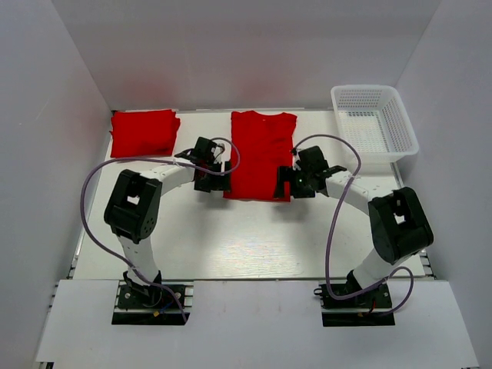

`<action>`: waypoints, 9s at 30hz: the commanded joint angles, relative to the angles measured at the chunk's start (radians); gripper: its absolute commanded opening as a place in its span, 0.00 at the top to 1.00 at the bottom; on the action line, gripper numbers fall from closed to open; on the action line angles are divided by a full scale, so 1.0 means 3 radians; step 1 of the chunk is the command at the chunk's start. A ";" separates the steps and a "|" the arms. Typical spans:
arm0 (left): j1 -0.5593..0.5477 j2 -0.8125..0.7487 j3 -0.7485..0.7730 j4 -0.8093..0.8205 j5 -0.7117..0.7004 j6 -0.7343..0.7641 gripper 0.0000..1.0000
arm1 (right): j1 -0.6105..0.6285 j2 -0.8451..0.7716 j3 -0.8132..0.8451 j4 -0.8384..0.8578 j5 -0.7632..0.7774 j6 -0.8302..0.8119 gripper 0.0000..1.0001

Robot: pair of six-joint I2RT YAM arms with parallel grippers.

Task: Fold and stack the t-shirts
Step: Grab one side of the 2/3 rectangular tshirt with both arms, then fold the long partially folded tshirt into a neat square, then put the neatly folded tshirt into the corner of the board with the left arm

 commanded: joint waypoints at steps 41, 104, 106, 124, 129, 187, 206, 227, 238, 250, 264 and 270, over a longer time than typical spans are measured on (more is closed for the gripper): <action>-0.0230 -0.0921 -0.0463 -0.0482 0.0625 -0.0308 1.00 | -0.0100 -0.1015 -0.0929 -0.0352 -0.0188 0.0023 1.00; 0.0271 0.1889 0.3403 0.0228 0.0462 -0.0324 0.64 | -0.1051 0.1928 0.3058 -0.0494 -0.0751 -0.0539 0.92; 0.0301 0.1925 0.3403 0.0314 0.0335 -0.0380 0.01 | -0.1077 0.2168 0.3368 -0.0427 -0.0802 -0.0550 0.73; 0.0230 0.1731 0.3005 -0.0278 0.0738 0.0320 0.00 | -0.1092 0.1019 0.2241 -0.0171 -0.1053 -0.0718 0.10; 0.0230 0.1808 0.2851 -0.0094 0.0927 0.0290 0.00 | -0.1097 0.0686 0.1801 -0.0161 -0.0900 -0.0718 0.10; 0.1129 0.1205 0.3838 -0.1127 0.1193 0.1527 1.00 | -0.1113 -0.1840 0.0226 -0.0416 0.0174 -0.0494 0.10; 0.1769 0.1173 0.4200 -0.0861 0.1336 0.1609 1.00 | -0.1097 -0.1743 0.0329 -0.0243 0.0057 -0.0427 0.10; 0.2060 0.0938 0.4119 -0.0754 0.1474 0.1389 1.00 | -0.1097 -0.1610 0.0313 -0.0161 -0.0051 -0.0304 0.10; 0.2239 0.1071 0.4052 -0.0754 0.1505 0.1389 1.00 | -0.1092 -0.1462 0.0395 -0.0186 -0.0056 -0.0248 0.10; 0.2474 0.1521 0.4119 -0.0718 0.1204 0.1455 1.00 | -0.1082 -0.1257 0.0523 -0.0263 -0.0112 -0.0197 0.10; 0.2602 0.1879 0.4216 -0.0611 0.0345 0.1450 0.97 | -0.1046 -0.1011 0.0645 -0.0283 -0.0230 -0.0090 0.10; 0.2602 0.1910 0.4277 -0.0570 -0.0463 0.1169 0.69 | -0.1031 -0.1001 0.0656 -0.0329 -0.0219 -0.0064 0.10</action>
